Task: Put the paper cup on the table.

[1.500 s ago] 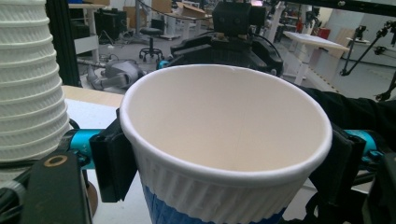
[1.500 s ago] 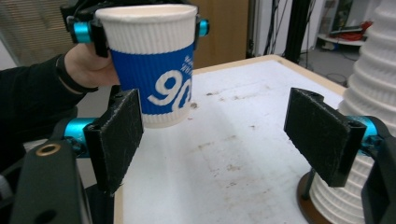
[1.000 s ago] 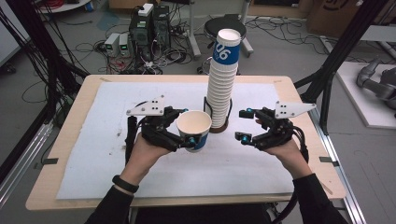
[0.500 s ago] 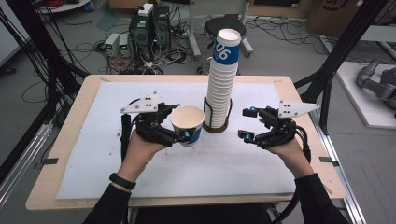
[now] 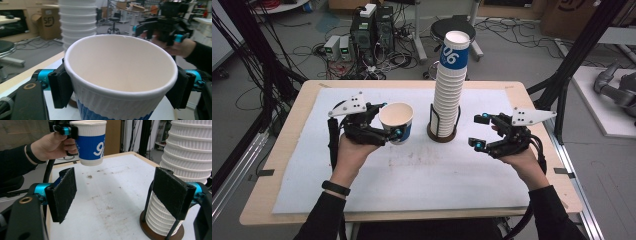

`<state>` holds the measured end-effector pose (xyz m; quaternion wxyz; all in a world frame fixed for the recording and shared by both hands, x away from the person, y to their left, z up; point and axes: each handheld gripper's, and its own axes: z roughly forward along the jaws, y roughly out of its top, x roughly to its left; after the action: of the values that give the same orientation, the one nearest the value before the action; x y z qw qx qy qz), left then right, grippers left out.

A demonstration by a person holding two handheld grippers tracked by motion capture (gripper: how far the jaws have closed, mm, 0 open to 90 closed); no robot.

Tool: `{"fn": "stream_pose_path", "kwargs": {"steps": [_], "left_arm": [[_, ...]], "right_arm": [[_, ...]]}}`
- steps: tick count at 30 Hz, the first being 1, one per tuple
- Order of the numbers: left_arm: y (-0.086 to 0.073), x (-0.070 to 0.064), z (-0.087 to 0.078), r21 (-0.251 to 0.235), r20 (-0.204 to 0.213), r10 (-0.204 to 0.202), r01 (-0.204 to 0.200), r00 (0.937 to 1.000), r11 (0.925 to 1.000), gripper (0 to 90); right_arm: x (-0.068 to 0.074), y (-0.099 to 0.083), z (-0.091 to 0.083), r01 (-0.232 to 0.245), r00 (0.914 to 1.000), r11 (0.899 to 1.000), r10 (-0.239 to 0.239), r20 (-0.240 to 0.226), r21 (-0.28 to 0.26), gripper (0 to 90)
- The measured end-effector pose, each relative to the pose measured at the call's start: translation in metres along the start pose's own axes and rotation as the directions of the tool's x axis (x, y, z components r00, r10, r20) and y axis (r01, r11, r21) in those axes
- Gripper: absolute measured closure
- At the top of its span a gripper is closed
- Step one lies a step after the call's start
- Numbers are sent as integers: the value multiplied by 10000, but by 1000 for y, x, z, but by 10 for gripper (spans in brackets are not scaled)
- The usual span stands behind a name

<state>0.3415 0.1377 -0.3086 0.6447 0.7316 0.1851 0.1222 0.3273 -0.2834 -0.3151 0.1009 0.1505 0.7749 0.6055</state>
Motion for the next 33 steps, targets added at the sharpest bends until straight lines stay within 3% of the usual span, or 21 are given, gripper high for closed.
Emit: {"fn": "stream_pose_path", "kwargs": {"steps": [8, 13, 21, 28, 33], "left_arm": [[-5, 16, -6, -20, -990, 131, -134, 9950, 9999, 219], [-12, 26, -7, -130, -1654, 127, -151, 9862, 9998, 221], [-27, 41, -7, -368, -2602, -75, -21, 9655, 9993, 221], [-40, 58, -3, -27, -3097, -307, 314, 9504, 9995, 220], [-48, 69, 2, 68, -3551, -464, 522, 9337, 9986, 222]], "right_arm": [[-2, 0, -2, -116, 9998, 9999, 117, 174, -33, 191], [-3, -1, -3, -206, 9995, 9998, 208, 241, -85, 191], [-4, -2, -4, -164, 9993, 9998, 168, 337, -138, 191], [-3, -2, -3, -171, 9993, 9998, 174, 337, -107, 191], [-3, -3, -3, -167, 9994, 9998, 171, 301, -110, 191]]}}
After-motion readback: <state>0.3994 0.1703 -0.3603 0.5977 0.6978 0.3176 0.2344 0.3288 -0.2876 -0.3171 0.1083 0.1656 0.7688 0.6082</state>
